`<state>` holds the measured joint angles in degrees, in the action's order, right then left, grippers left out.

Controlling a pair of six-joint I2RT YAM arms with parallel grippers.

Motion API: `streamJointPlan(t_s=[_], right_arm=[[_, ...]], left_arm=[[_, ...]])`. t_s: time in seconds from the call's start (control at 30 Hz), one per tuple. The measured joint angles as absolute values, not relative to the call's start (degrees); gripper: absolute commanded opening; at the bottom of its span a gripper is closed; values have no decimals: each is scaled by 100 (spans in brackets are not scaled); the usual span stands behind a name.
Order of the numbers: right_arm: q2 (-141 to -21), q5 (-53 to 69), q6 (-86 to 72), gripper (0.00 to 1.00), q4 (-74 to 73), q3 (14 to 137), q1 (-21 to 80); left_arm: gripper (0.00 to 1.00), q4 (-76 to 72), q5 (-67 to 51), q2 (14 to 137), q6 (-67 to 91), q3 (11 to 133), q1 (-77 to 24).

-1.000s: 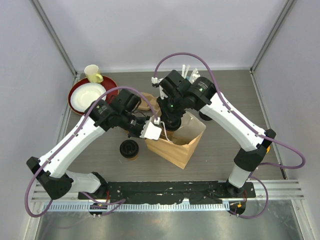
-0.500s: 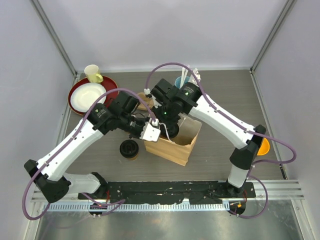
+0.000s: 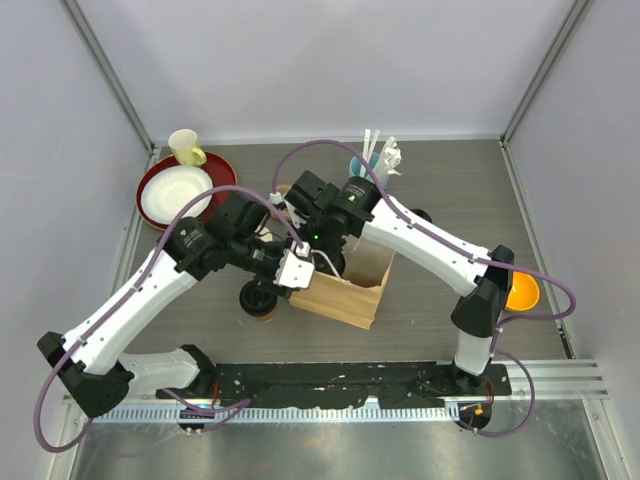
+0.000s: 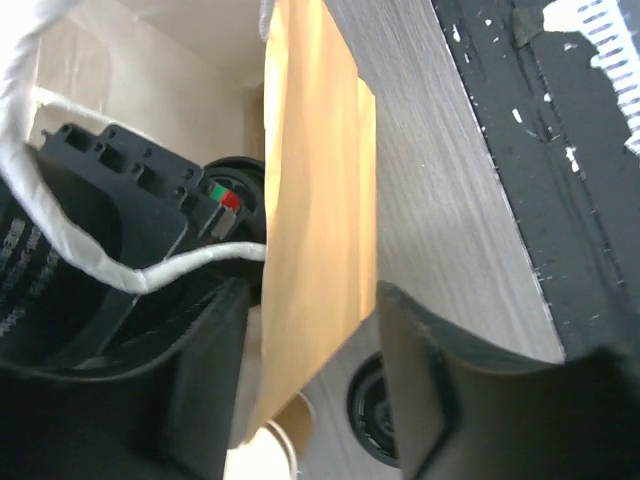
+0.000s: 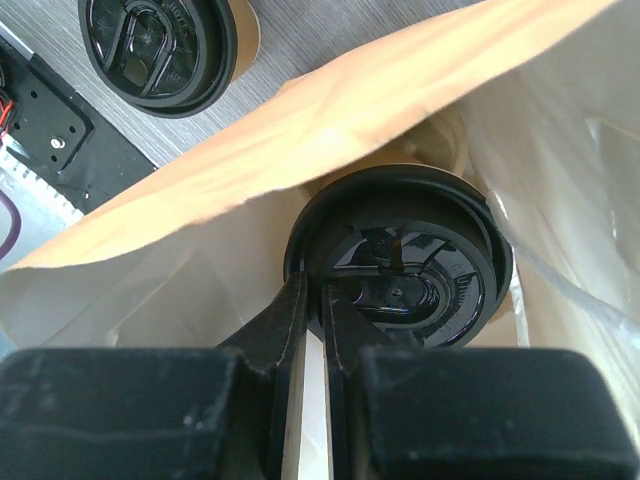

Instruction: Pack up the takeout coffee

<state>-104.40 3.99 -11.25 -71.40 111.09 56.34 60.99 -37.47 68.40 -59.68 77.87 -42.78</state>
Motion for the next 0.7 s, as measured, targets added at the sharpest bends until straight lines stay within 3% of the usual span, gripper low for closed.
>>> streamJointPlan(t_s=[0.07,0.2,0.43,0.53,0.7], right_arm=[[-10440,403,-1081,1,-7074,11034,5629],[-10451,405,-1015,1,-7017,10903,5629],[-10479,410,-845,1,-6993,10871,5629],[-10569,399,-679,1,-7109,10995,5629],[-10833,257,-384,1,-7443,11303,5631]], left_arm=[[73,6095,-3726,6692,-5874,7703,-4278],[72,6042,-3682,6337,-5616,7708,-4278],[51,5732,-3352,5771,-4202,8055,-4174],[48,5542,-3317,5494,-3483,7994,-3667],[38,4875,-3640,5374,-1640,7651,-1951]])
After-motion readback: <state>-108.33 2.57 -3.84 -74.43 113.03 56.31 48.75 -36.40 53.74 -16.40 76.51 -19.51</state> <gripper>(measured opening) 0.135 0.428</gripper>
